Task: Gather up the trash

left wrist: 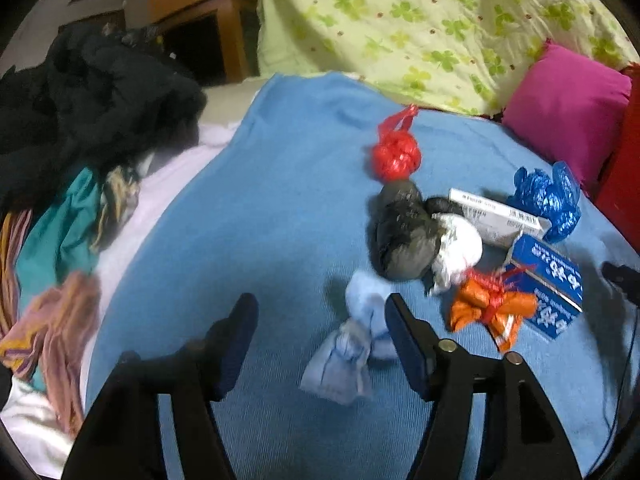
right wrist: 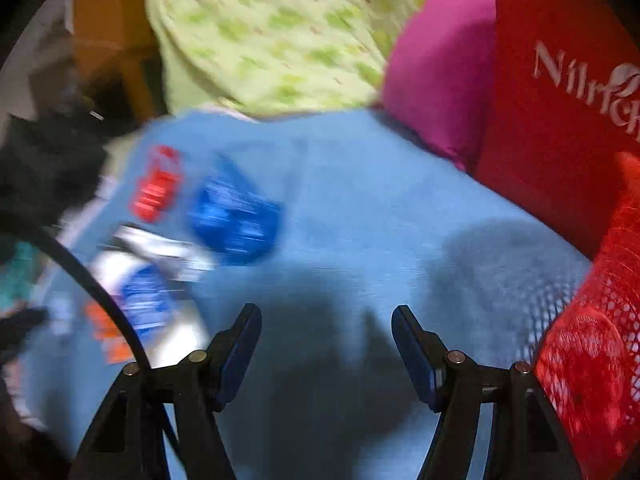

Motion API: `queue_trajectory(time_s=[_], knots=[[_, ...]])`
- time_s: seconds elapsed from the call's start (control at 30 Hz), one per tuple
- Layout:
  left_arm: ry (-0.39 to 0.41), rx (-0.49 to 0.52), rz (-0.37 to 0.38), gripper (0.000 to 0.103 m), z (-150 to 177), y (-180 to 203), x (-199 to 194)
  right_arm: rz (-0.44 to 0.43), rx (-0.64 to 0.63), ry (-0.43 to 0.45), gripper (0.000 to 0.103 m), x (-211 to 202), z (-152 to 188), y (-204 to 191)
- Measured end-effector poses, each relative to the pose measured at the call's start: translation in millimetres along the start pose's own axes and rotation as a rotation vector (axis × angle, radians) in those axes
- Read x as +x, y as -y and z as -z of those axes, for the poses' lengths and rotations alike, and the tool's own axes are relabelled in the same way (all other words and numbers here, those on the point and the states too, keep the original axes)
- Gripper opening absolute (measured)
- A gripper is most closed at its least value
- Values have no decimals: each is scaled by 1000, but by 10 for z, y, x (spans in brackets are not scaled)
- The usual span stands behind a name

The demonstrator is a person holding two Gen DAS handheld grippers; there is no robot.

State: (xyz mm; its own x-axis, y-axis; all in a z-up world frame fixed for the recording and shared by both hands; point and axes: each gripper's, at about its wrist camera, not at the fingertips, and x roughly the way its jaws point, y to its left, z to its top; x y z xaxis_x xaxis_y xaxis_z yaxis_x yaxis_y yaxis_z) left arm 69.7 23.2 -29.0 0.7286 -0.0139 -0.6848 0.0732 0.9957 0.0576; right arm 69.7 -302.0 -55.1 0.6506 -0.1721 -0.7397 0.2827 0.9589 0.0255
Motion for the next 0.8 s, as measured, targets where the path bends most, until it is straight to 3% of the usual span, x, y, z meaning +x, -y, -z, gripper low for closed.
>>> queue_trajectory(time_s=[0.07, 0.13, 0.27, 0.33, 0.5, 0.63, 0.8], knots=[[1, 7, -7, 71, -22, 7, 52, 17, 20, -34, 71, 232, -57, 84], [-20, 14, 9, 71, -50, 28, 94, 47, 15, -6, 85, 314, -102, 106], [-35, 37, 6, 73, -63, 23, 42, 81, 28, -26, 98, 410, -134, 160], [-65, 32, 9, 74, -42, -18, 9, 46, 54, -21, 103, 415, -144, 219], [-89, 16, 19, 75, 32, -149, -123, 53, 47, -21, 103, 354, -137, 204], [-83, -42, 74, 79, 38, -278, -229, 51, 49, -21, 103, 332, -152, 141], [-88, -42, 102, 80, 16, -284, -199, 51, 51, -20, 103, 307, -133, 139]])
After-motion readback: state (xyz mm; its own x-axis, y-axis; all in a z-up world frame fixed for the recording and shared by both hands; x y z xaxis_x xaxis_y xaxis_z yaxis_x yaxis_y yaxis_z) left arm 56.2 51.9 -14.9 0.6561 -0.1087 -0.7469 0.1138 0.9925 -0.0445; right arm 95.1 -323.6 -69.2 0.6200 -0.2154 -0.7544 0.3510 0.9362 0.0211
